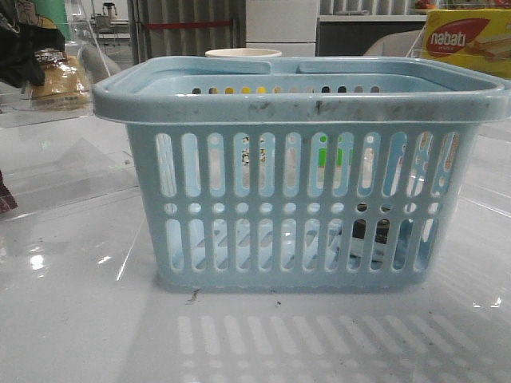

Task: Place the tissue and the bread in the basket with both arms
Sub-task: 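Reach the left gripper to the wrapped bread bun and grasp it, then lift the bread bun with the left gripper and carry it over the basket, then lower the bread bun into the basket and open the left gripper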

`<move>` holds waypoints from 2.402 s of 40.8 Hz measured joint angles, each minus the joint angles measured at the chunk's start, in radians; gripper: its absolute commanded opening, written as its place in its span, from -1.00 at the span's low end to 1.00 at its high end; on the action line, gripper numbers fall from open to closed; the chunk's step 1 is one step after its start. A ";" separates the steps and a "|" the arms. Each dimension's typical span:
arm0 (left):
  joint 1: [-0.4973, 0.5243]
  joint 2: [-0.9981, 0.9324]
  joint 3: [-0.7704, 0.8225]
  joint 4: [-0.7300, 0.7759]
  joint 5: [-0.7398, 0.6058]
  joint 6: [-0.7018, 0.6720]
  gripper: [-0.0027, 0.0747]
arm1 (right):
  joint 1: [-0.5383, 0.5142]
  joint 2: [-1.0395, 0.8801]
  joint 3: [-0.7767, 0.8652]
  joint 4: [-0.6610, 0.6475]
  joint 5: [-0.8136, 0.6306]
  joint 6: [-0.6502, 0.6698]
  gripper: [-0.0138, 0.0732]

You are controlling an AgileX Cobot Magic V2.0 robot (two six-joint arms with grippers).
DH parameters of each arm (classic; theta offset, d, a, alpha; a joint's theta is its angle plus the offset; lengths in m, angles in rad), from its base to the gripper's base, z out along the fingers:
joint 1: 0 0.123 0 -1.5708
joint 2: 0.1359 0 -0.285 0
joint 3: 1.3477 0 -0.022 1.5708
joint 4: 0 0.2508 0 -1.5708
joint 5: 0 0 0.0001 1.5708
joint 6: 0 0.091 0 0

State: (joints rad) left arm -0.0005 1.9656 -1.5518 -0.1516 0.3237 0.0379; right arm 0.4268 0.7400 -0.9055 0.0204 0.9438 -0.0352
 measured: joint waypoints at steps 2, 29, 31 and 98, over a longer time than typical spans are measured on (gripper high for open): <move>0.000 0.000 -0.001 0.000 0.005 0.000 -0.70 | 0.000 0.000 0.000 0.000 0.000 0.000 0.70; 0.000 -0.487 -0.003 0.001 0.545 0.027 -0.70 | 0.000 0.000 0.000 0.000 0.000 0.000 0.70; 0.000 -0.535 -0.003 0.001 0.581 0.044 -0.70 | 0.000 0.000 0.000 0.000 0.000 0.000 0.70; -0.644 -0.121 -0.005 -0.017 0.392 0.256 -0.70 | 0.000 0.000 0.000 0.000 0.000 0.000 0.70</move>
State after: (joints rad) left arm -0.6443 1.8449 -1.5568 -0.1690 0.7156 0.2940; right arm 0.4268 0.7400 -0.9055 0.0204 0.9438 -0.0352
